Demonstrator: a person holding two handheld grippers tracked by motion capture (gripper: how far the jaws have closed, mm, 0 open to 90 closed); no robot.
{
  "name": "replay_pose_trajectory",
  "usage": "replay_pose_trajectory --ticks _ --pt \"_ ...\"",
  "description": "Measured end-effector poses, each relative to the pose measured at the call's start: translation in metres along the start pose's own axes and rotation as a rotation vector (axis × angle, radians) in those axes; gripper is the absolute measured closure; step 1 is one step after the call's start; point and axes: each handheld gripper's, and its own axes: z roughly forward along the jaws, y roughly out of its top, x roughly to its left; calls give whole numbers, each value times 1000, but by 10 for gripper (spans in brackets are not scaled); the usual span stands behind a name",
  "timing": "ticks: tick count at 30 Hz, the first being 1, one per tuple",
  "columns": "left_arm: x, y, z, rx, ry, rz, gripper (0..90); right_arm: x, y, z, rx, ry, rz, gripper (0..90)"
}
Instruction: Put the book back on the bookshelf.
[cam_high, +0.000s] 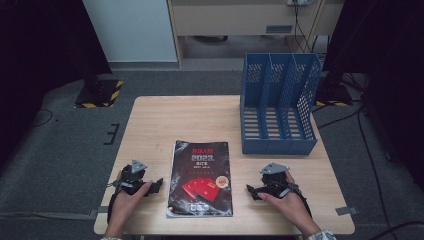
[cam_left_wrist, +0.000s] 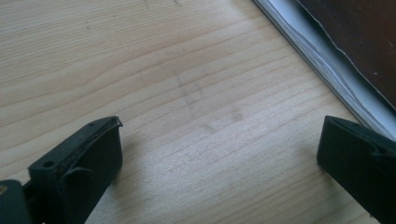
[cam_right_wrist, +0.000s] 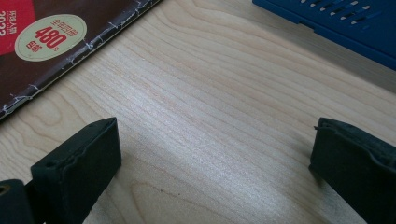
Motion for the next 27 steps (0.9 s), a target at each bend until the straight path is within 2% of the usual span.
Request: replay_pose_trajectory --ticks 3,4,6,7,8,9,10,12,13,14,16,17,18,19,20,21,24,27 --pt "-3 2 -1 10 -11 7 29 1 0 -1 -1 6 -1 72" --pt "-6 5 -4 14 -26 -11 51 3 2 -2 -1 15 -7 122" --pt "-7 6 -6 5 -33 -16 60 4 4 -3 -9 31 -14 152" --pt "-9 7 -8 -2 -36 -21 61 7 7 -5 -29 48 -36 179" --pt "-14 9 -12 -22 -59 -17 67 14 10 -7 -50 62 -58 237" --pt "-14 9 -12 -22 -59 -17 68 14 10 -7 -50 62 -58 237" --pt "-18 11 -15 -37 -76 -28 68 17 11 -7 -55 72 -70 242" --pt "-29 14 -20 -43 -103 -47 91 30 17 -7 -70 118 -104 281" --pt "-29 14 -20 -43 -103 -47 91 30 17 -7 -70 118 -104 281" --pt "-35 15 -22 -38 -105 -38 91 33 19 -6 -73 132 -103 279" --pt "-48 16 -23 -18 -109 -31 105 47 26 -4 -83 203 -96 268" --pt "-48 16 -23 -18 -109 -31 105 47 26 -4 -83 203 -96 268" --pt "-55 16 -24 2 -110 -26 105 55 29 1 -77 225 -100 253" --pt "-55 16 -24 2 -110 -26 105 55 29 1 -77 225 -100 253" --pt "-59 16 -24 15 -104 -31 105 64 29 6 -62 239 -110 231" --pt "-59 16 -24 15 -104 -31 105 64 29 6 -62 239 -110 231" --pt "-64 17 -19 42 -118 -33 115 78 27 16 -37 255 -121 200" --pt "-66 17 -16 50 -124 -30 138 83 25 20 -29 261 -128 180"
